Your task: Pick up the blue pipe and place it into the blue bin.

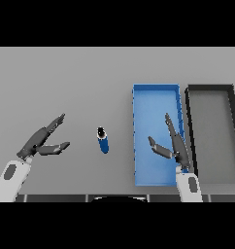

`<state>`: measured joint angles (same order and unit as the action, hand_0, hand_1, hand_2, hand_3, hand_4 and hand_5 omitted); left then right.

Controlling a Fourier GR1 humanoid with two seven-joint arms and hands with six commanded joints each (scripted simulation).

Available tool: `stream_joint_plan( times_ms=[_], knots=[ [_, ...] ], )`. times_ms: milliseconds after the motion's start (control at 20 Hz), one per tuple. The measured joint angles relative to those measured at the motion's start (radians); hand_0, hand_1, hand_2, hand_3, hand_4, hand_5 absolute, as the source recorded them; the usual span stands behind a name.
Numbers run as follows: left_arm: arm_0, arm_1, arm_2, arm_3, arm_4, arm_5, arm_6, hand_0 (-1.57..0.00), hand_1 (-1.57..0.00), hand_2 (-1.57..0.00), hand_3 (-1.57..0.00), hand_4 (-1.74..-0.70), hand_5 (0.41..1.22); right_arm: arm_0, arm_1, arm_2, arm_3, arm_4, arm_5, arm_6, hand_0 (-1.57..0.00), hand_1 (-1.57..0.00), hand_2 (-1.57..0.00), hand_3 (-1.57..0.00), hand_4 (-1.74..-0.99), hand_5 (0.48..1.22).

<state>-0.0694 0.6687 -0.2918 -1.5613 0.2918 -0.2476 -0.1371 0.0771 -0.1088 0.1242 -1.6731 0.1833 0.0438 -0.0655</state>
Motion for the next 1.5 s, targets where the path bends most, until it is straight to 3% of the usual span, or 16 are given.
stream_joint_plan(
  times_ms=[200,400,750,1050,1250,1350,1450,1500],
  knots=[
    [0.016,-0.032,-0.082,-0.068,-0.019,-0.035,0.046,0.00,0.00,0.00,0.00,-1.17,0.490,-0.006,-0.001,0.004,-0.012,0.008,-0.004,0.014,0.00,0.00,0.00,0.00,-1.211,0.613],
    [0.024,-0.096,-0.155,-0.098,-0.108,0.006,0.052,0.00,0.00,0.00,0.00,-1.19,0.466,-0.007,0.012,0.010,-0.015,0.006,-0.005,0.028,0.00,0.00,0.00,0.00,-1.223,0.619],
    [-0.054,-0.235,-0.209,0.041,-0.161,0.016,0.084,0.00,0.00,0.00,0.00,-1.19,0.467,0.021,0.017,0.015,-0.036,0.016,-0.015,0.028,0.00,0.00,0.00,0.00,-1.223,0.618],
    [-0.137,-0.343,-0.246,0.186,-0.232,0.029,0.048,0.00,0.00,0.00,0.00,-1.13,0.462,0.022,0.010,0.008,-0.041,0.006,-0.008,0.026,0.00,0.00,0.00,0.00,-1.201,0.605],
    [-0.161,-0.405,-0.244,0.224,-0.196,0.007,0.007,0.00,0.00,0.00,0.00,-1.21,0.533,0.030,0.007,-0.002,-0.051,-0.008,-0.005,0.041,0.00,0.00,0.00,0.00,-1.206,0.606],
    [-0.185,-0.425,-0.228,0.252,-0.180,0.008,-0.002,0.00,-0.04,-0.11,-0.04,-1.27,0.585,0.026,0.005,-0.004,-0.046,-0.005,-0.008,0.044,0.00,0.00,0.00,0.00,-1.196,0.603],
    [-0.187,-0.447,-0.223,0.259,-0.170,0.018,-0.003,-0.10,-0.26,-0.36,-0.22,-1.32,0.651,0.030,0.002,-0.006,-0.044,-0.004,-0.007,0.038,0.00,0.00,0.00,0.00,-1.198,0.605],
    [-0.187,-0.454,-0.220,0.264,-0.170,0.026,0.001,-0.29,-0.46,-0.54,-0.49,-1.34,0.765,0.037,0.015,0.002,-0.052,-0.006,-0.008,0.040,0.00,0.00,0.00,0.00,-1.199,0.605]
  ],
)
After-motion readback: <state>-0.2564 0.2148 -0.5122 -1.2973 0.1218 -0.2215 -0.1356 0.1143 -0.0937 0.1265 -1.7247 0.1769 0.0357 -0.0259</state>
